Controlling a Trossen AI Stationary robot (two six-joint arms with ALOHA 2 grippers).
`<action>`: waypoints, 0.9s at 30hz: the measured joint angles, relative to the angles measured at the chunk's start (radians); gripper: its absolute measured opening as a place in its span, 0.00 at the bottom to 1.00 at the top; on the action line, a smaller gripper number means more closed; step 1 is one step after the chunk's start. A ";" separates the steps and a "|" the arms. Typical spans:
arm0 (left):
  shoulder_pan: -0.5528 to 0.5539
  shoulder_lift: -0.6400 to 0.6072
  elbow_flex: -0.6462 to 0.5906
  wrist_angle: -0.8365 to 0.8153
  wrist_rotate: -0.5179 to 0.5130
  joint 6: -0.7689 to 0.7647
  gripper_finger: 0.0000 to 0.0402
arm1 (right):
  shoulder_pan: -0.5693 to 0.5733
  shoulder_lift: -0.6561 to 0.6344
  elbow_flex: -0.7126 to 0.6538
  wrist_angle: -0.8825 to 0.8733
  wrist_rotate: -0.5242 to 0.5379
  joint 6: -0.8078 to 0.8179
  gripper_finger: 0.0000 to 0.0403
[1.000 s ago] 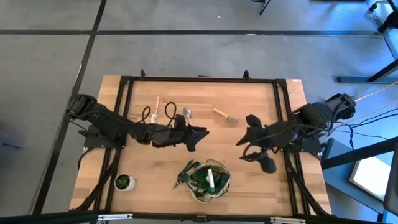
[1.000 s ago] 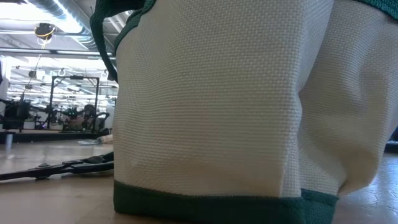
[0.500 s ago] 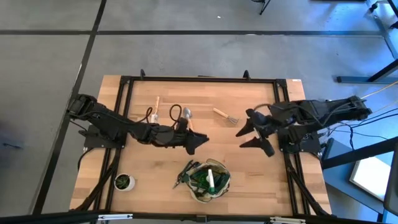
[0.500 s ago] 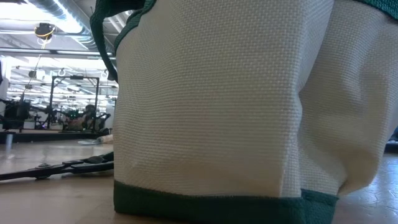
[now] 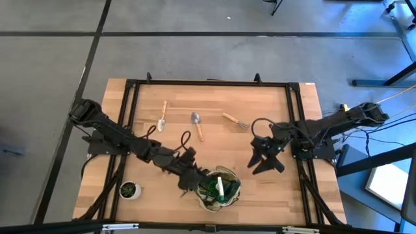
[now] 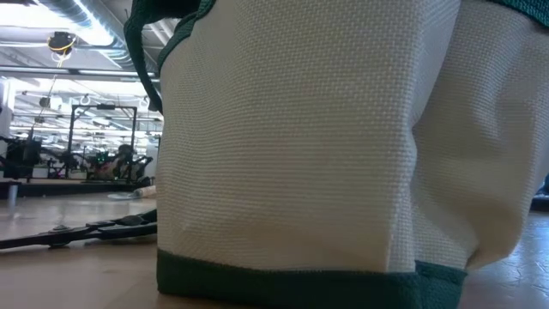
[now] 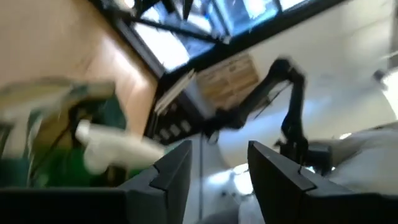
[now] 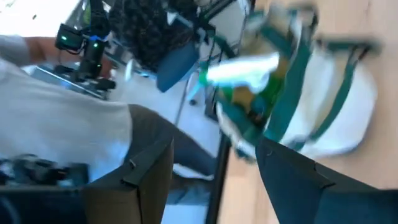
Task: Pick & Place Garden tools in Gardening bag
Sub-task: Adjust the gardening bag
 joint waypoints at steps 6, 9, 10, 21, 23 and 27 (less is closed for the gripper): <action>-0.033 0.000 0.000 -0.225 0.031 -0.046 0.30 | 0.128 0.001 -0.114 0.072 0.093 0.208 0.57; -0.048 0.000 0.000 -0.312 0.062 -0.064 0.27 | 0.195 0.009 -0.132 0.071 0.181 0.275 0.57; -0.057 0.000 0.000 -0.335 0.068 -0.065 0.27 | 0.216 0.014 -0.132 0.071 0.224 0.295 0.57; -0.106 0.000 0.000 -0.730 0.057 -0.026 0.15 | 0.374 0.073 -0.132 0.269 0.551 0.396 0.57; -0.110 0.000 0.000 -0.808 0.023 -0.007 0.13 | 0.398 0.092 -0.132 0.268 0.583 0.427 0.57; -0.108 0.000 0.000 -0.857 -0.032 0.053 0.09 | 0.447 0.149 -0.132 0.288 0.647 0.588 0.57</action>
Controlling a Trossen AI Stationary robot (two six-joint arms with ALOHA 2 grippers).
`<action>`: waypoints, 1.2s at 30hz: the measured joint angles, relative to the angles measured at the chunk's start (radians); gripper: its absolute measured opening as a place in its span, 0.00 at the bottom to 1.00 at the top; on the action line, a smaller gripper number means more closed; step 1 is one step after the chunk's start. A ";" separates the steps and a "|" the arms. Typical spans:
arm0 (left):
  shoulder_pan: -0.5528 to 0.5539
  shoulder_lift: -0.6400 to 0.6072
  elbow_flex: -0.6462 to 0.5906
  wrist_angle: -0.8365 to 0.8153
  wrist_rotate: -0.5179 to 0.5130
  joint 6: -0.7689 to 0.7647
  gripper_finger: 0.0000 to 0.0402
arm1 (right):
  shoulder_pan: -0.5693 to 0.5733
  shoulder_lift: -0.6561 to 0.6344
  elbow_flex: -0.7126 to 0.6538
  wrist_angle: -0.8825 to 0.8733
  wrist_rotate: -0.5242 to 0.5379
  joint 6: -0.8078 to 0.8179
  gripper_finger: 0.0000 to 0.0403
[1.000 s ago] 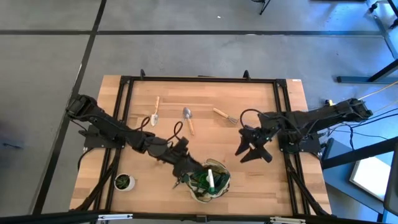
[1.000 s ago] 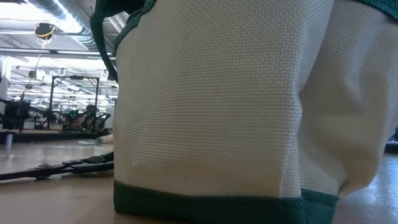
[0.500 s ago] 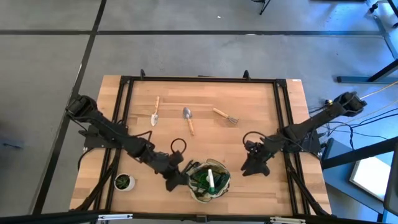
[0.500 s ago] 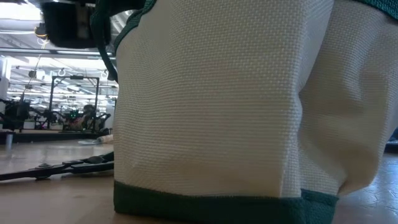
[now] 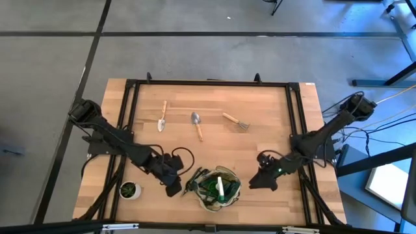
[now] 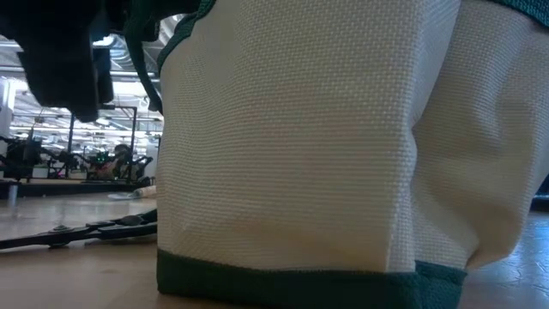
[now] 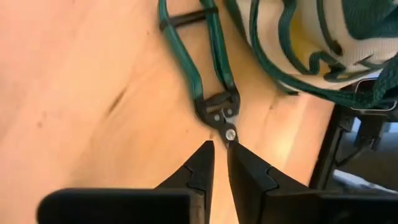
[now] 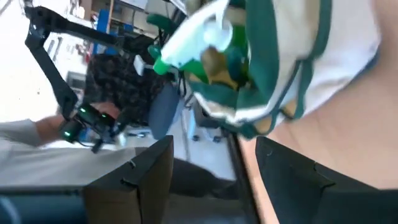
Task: Pick & Place Garden tools in Gardening bag
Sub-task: Adjust the gardening bag
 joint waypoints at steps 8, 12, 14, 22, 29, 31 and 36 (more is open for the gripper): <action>0.040 0.000 0.000 0.044 0.002 0.131 0.01 | 0.049 0.126 0.000 0.048 0.008 0.134 0.57; 0.064 0.000 0.000 0.045 0.003 0.163 0.01 | 0.041 0.181 0.000 0.086 0.041 0.152 0.57; 0.075 0.000 0.000 0.045 0.016 0.170 0.00 | 0.033 0.205 0.000 0.102 0.053 0.153 0.57; 0.089 0.000 0.000 0.095 0.094 0.181 0.00 | -0.010 0.310 0.045 0.101 0.075 0.143 0.57; 0.093 0.057 0.000 0.204 0.112 0.173 0.00 | -0.052 0.423 0.151 0.103 0.033 0.042 0.57; 0.094 0.087 0.000 0.243 0.129 0.161 0.01 | -0.065 0.457 0.188 0.101 0.008 0.011 0.57; 0.098 0.170 0.000 0.343 0.200 0.133 0.01 | -0.089 0.522 0.274 0.101 -0.010 -0.061 0.57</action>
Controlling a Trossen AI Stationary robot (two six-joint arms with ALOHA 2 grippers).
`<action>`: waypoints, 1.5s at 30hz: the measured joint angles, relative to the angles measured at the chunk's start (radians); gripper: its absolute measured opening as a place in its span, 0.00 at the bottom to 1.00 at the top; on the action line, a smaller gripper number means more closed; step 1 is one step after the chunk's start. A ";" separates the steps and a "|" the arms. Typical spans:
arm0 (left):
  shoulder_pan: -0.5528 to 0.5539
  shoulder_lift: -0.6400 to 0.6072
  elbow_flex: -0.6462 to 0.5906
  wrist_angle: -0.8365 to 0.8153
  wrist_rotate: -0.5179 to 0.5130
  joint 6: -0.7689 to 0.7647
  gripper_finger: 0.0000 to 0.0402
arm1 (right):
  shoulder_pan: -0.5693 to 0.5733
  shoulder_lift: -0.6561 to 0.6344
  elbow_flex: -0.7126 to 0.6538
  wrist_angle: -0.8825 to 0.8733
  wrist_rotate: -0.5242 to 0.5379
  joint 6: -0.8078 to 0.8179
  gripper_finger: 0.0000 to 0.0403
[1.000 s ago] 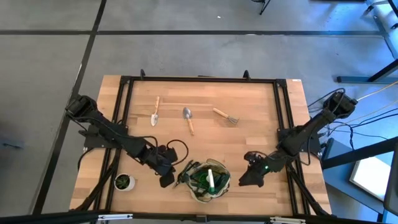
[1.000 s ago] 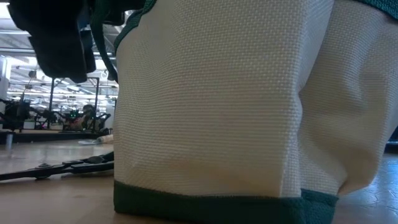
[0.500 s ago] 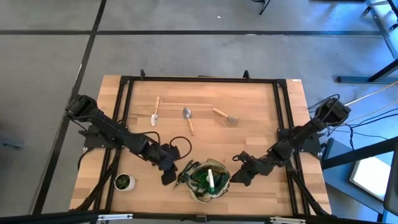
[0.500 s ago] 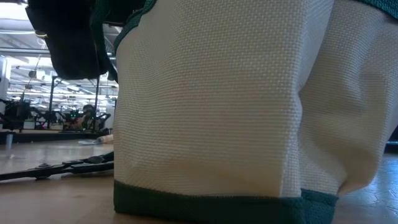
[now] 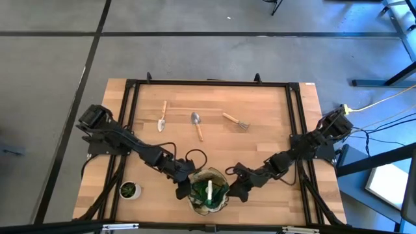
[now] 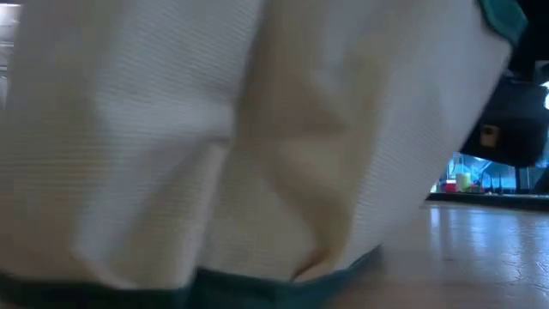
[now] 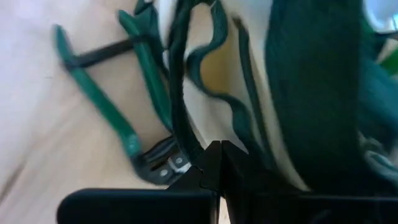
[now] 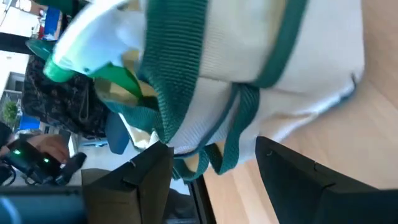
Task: Pick & Place Garden tools in Gardening bag
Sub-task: Adjust the gardening bag
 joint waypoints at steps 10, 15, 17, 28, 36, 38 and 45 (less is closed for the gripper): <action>-0.001 0.041 -0.002 0.153 0.038 -0.024 0.00 | -0.067 0.028 0.087 -0.020 -0.006 -0.098 0.57; 0.003 0.038 -0.002 0.156 0.035 -0.027 0.00 | -0.086 0.027 0.087 -0.043 -0.006 -0.111 0.57; 0.005 0.038 -0.002 0.152 0.035 -0.028 0.00 | -0.090 0.027 0.087 -0.051 -0.006 -0.111 0.57; 0.008 0.035 0.000 0.021 -0.007 -0.054 0.00 | -0.096 0.026 0.088 -0.060 -0.047 -0.138 0.57; 0.006 0.026 0.000 0.017 -0.031 -0.068 0.01 | -0.096 0.026 0.088 -0.027 -0.055 -0.164 0.60; 0.006 0.016 0.000 0.015 -0.033 -0.068 0.01 | -0.096 0.026 0.088 -0.018 -0.055 -0.164 0.64; 0.005 -0.054 0.000 -0.075 -0.109 -0.065 0.01 | -0.096 0.026 0.088 -0.002 -0.056 -0.164 0.78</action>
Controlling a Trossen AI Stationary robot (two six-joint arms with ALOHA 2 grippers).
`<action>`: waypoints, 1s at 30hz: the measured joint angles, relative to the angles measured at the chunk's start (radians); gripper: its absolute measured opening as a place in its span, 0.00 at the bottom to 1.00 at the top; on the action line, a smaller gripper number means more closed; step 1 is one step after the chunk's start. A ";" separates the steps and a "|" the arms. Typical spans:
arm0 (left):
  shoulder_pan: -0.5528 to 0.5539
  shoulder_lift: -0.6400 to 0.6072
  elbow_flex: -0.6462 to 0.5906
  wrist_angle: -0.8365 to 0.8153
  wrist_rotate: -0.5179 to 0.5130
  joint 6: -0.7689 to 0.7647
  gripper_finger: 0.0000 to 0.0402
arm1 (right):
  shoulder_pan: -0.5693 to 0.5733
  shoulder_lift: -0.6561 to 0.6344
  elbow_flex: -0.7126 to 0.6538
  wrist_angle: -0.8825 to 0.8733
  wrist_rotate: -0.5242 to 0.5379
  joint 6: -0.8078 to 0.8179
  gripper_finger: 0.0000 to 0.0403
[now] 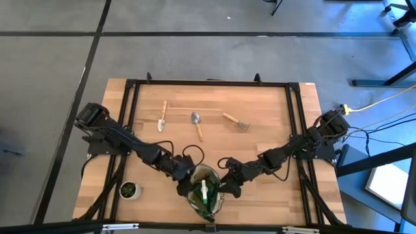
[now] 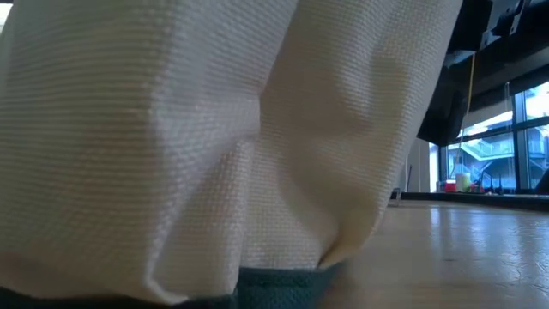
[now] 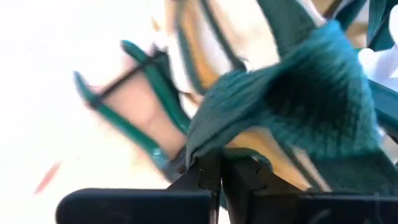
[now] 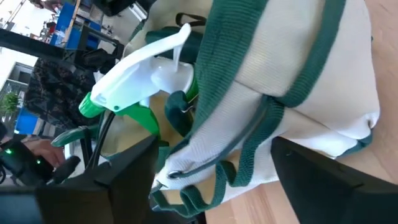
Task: Pick & Place Garden tools in Gardening bag
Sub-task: Adjust the gardening bag
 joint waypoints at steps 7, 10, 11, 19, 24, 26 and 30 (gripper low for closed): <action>0.001 -0.079 0.000 -0.154 -0.050 0.011 0.01 | -0.007 0.000 0.000 0.002 -0.047 0.007 0.84; 0.001 -0.098 0.000 -0.204 -0.059 0.012 0.01 | -0.008 0.000 0.000 0.002 -0.098 0.013 0.84; 0.001 -0.101 0.000 -0.213 -0.062 0.013 0.01 | -0.008 0.000 0.000 0.002 -0.127 0.011 0.84; 0.001 -0.106 0.000 -0.222 -0.088 0.030 0.01 | -0.023 0.000 0.000 -0.001 -0.283 -0.021 0.84; 0.003 -0.106 0.000 -0.222 -0.092 0.031 0.01 | -0.043 0.000 0.000 0.000 -0.299 0.001 0.84; 0.003 -0.106 0.000 -0.222 -0.092 0.032 0.01 | -0.053 0.000 0.000 0.000 -0.312 0.009 0.84; 0.003 -0.106 0.000 -0.223 -0.093 0.032 0.01 | -0.074 -0.013 0.000 -0.002 -0.315 0.009 0.84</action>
